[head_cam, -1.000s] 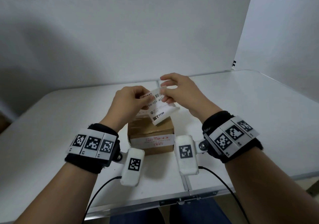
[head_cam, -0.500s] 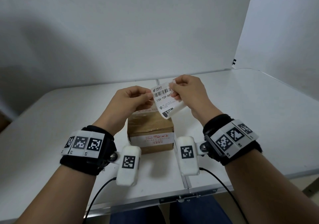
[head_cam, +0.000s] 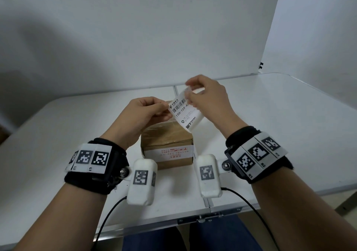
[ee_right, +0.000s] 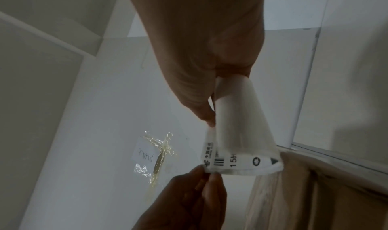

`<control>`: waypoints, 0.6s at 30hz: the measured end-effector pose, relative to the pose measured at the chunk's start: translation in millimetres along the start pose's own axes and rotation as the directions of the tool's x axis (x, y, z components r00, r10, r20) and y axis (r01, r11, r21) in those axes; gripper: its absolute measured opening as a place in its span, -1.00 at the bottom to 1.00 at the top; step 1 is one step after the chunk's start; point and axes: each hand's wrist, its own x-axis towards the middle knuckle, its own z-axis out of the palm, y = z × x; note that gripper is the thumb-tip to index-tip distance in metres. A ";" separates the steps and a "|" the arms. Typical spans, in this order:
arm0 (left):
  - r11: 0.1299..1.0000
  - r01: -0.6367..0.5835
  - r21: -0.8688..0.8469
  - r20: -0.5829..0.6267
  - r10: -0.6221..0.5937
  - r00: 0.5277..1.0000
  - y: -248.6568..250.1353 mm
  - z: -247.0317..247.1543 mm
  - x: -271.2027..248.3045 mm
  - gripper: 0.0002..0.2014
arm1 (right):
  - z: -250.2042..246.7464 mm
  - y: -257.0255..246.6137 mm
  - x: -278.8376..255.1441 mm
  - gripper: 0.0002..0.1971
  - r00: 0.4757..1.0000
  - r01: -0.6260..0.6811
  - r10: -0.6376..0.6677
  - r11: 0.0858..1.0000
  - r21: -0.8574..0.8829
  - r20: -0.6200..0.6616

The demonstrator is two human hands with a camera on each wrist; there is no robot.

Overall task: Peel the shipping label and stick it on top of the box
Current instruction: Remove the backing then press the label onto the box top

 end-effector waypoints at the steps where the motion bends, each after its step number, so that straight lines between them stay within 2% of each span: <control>1: 0.999 0.016 -0.048 -0.005 -0.016 1.000 0.2 0.8 -0.1 -0.87 | -0.2 -1.7 -0.6 -0.82 0.999 0.044 -0.044 0.998 -0.054 0.003; 5: 0.981 0.042 -0.188 -0.023 -0.047 0.999 0.3 4.7 0.5 -0.92 | 3.8 -12.5 -6.5 -0.86 0.982 0.159 -0.132 0.961 -0.225 0.132; 7: 0.973 0.035 -0.227 -0.026 -0.042 0.999 0.4 7.6 0.1 -0.92 | 5.9 -15.5 -9.6 -0.84 0.978 0.188 -0.155 0.944 -0.271 0.137; 10: 0.965 0.022 -0.262 -0.021 -0.029 0.999 -0.9 10.8 0.2 -0.90 | 5.8 -20.5 -12.9 -0.91 0.978 0.161 -0.114 0.948 -0.276 0.177; 14: 0.960 0.028 -0.278 -0.018 -0.034 0.999 -3.3 12.8 1.2 -0.89 | 8.9 -24.7 -18.0 -0.81 0.967 0.179 -0.105 0.929 -0.325 0.231; 18: 0.957 0.045 -0.287 0.011 -0.044 0.999 -6.2 10.0 0.1 -0.87 | 10.5 -23.9 -18.9 -0.79 0.961 0.205 -0.128 0.923 -0.324 0.244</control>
